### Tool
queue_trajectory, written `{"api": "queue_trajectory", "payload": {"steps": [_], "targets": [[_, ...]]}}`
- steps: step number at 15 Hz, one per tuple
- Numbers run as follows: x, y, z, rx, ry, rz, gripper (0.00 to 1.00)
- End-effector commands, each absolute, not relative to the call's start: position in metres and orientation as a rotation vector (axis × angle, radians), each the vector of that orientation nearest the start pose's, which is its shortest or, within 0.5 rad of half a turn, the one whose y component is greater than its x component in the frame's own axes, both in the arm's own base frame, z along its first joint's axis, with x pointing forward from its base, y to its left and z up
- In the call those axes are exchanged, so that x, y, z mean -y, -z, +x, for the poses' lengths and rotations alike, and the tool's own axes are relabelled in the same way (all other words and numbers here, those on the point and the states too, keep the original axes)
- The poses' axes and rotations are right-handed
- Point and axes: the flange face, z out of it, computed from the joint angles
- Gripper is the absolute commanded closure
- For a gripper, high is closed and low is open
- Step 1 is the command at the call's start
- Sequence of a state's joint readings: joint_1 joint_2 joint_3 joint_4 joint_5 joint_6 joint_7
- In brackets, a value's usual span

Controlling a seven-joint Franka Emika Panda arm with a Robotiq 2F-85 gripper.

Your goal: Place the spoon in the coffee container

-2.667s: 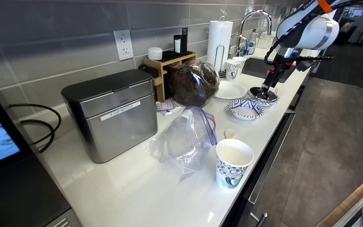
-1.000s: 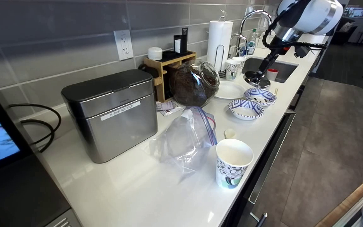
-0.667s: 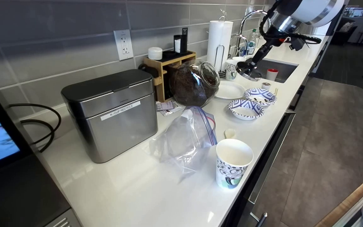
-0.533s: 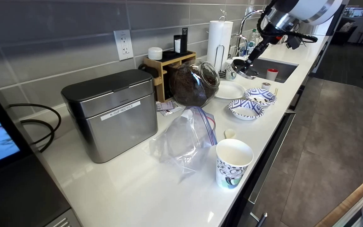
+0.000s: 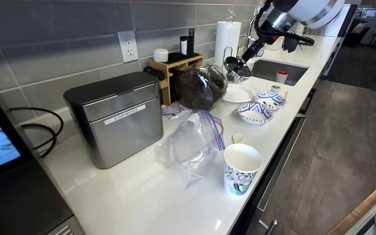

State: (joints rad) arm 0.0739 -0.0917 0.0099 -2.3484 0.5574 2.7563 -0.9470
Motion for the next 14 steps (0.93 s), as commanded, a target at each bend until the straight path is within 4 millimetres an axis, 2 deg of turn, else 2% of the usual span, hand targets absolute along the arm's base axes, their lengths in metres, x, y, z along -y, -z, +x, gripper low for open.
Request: {"api": "queue_trajectory", "payload": {"steps": [1,6,14], "targets": [[-0.045,-0.419,0.515,0.816,0.933,-2.75,0.79],[-0.063,-0.415,0.512,0.788,0.953,-2.69,0.79],[-0.071,-0.407,0.516,0.766,0.996,-2.661,0.79]]}}
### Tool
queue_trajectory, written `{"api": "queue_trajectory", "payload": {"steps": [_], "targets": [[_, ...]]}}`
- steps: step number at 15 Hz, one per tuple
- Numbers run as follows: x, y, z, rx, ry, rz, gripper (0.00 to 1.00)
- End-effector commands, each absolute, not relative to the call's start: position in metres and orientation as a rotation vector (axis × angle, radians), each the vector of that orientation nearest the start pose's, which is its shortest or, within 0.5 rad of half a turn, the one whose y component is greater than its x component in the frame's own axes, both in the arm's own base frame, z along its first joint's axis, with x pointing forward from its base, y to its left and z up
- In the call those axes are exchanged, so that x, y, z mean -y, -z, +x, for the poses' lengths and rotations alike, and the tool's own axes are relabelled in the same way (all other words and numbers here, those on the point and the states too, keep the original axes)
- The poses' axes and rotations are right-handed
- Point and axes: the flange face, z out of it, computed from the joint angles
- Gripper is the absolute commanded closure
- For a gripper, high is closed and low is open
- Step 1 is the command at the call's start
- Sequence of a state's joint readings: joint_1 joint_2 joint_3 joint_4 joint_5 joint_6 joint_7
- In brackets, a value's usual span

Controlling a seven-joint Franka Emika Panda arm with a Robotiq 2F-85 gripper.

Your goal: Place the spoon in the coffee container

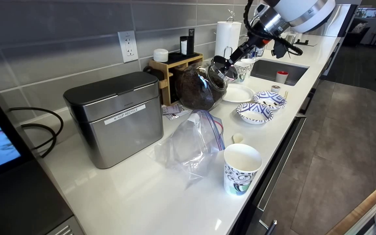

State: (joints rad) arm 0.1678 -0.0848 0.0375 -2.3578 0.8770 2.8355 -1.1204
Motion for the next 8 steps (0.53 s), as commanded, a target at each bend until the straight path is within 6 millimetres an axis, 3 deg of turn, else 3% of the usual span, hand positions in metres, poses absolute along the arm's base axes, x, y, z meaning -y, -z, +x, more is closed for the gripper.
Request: {"api": "queue_trajectory", "payload": {"steps": [1,8], "targets": [[-0.072,-0.405,0.517,0.769,0.994,-2.662,0.79],[-0.075,-0.389,0.525,0.746,0.997,-2.672,0.79]]}}
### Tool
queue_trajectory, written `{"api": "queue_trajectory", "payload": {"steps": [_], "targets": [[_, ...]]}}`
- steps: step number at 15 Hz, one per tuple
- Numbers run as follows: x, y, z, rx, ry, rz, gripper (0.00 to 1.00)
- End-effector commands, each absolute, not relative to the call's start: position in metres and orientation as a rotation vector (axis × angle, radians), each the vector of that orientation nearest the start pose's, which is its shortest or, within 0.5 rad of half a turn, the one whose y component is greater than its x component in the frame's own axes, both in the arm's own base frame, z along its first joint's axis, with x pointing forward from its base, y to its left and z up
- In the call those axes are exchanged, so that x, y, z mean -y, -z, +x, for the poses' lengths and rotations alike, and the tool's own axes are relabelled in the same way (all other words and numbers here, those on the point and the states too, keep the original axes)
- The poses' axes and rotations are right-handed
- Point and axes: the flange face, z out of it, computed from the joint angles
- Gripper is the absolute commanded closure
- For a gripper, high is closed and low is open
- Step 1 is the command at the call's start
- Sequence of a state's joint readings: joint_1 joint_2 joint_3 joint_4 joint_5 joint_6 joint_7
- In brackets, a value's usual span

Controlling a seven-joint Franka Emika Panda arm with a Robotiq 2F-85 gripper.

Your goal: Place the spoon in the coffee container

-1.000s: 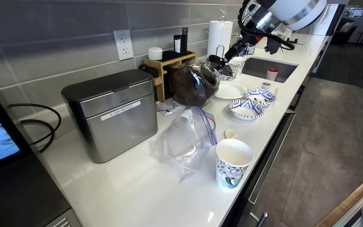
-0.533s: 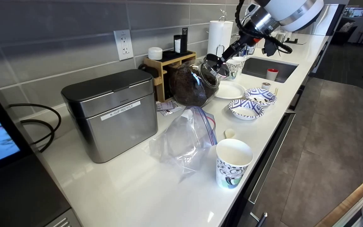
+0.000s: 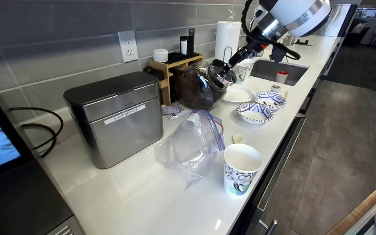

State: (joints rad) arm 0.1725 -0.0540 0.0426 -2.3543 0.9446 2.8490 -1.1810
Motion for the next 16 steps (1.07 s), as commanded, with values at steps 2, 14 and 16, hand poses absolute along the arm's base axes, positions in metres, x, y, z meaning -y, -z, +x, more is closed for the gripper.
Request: {"api": "queue_trajectory", "payload": {"steps": [2,14,16], "targets": [[-0.077,-0.386,0.527,0.724,1.012,-2.679,0.79],[-0.089,-0.371,0.536,0.709,1.001,-2.682,0.79],[-0.09,-0.37,0.537,0.704,1.007,-2.683,0.79]]}}
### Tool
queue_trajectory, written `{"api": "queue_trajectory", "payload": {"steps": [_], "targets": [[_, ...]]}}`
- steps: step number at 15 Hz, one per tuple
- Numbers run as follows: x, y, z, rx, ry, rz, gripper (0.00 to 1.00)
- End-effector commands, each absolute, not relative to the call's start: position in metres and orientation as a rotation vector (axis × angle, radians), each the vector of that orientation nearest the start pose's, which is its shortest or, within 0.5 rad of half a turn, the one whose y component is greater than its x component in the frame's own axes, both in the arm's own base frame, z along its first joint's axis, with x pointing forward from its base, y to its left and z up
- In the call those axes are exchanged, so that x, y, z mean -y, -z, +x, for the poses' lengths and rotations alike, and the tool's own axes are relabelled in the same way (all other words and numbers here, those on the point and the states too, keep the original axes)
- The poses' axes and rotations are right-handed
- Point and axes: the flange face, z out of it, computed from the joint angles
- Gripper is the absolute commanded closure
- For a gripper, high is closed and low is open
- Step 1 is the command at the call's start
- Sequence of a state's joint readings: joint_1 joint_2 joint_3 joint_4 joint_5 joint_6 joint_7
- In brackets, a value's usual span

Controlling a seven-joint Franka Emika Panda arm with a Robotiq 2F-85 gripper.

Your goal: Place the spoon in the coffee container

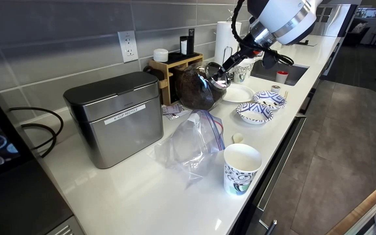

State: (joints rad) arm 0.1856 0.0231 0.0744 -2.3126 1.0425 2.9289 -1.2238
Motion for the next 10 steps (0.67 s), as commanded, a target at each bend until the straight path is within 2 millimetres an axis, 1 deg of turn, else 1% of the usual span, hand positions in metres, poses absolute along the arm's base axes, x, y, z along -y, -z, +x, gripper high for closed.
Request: {"api": "queue_trajectory", "payload": {"steps": [1,4,5,6,7,10], "targets": [[-0.09,-0.37,0.536,0.709,1.002,-2.682,0.79],[-0.09,-0.366,0.537,0.711,0.989,-2.693,0.79],[-0.09,-0.365,0.537,0.712,0.986,-2.694,0.29],[-0.09,-0.364,0.537,0.712,0.984,-2.695,0.28],[-0.091,-0.362,0.537,0.713,0.977,-2.697,0.23],[-0.09,-0.353,0.539,0.713,0.947,-2.708,0.0]]}}
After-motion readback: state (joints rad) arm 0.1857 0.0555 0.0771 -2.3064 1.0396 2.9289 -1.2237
